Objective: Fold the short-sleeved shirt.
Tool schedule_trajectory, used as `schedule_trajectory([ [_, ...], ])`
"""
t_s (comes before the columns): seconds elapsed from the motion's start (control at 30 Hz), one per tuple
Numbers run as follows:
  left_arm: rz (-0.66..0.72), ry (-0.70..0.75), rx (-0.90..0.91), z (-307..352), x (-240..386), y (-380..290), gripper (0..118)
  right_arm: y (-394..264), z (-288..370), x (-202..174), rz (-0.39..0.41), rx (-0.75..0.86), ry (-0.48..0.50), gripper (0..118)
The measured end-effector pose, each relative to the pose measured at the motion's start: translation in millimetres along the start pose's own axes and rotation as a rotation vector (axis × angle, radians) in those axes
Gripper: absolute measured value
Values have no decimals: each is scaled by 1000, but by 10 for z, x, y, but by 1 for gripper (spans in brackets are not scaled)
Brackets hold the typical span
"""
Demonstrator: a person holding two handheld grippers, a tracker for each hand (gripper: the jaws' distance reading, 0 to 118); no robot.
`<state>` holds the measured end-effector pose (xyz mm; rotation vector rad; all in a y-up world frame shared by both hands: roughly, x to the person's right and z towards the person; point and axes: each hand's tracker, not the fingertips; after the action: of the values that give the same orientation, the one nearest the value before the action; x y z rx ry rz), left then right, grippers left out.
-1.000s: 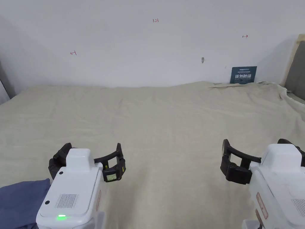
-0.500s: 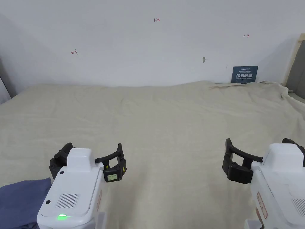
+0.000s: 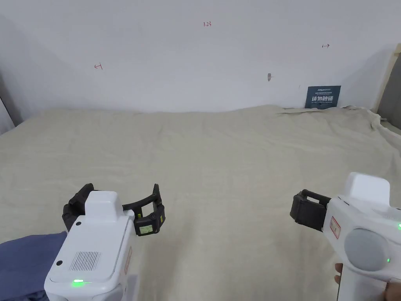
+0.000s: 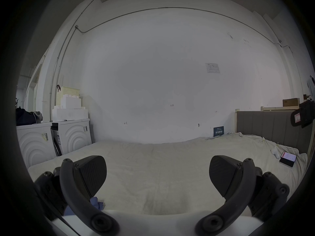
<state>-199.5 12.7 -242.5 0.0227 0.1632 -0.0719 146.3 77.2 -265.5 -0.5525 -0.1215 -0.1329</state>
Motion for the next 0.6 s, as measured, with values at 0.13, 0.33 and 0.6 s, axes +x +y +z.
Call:
schedule_trajectory([
  [0.13, -3, -1, 2, 8, -2, 8, 118, -53, -25, -33, -9, 15, -11, 112],
  [0.33, 1, 1, 4, 12, -20, 13, 118, -56, -34, -43, 81, 72, 15, 112],
  [0.6, 2, -1, 6, 18, -22, 19, 118, -40, -44, -37, -7, 55, 20, 112],
])
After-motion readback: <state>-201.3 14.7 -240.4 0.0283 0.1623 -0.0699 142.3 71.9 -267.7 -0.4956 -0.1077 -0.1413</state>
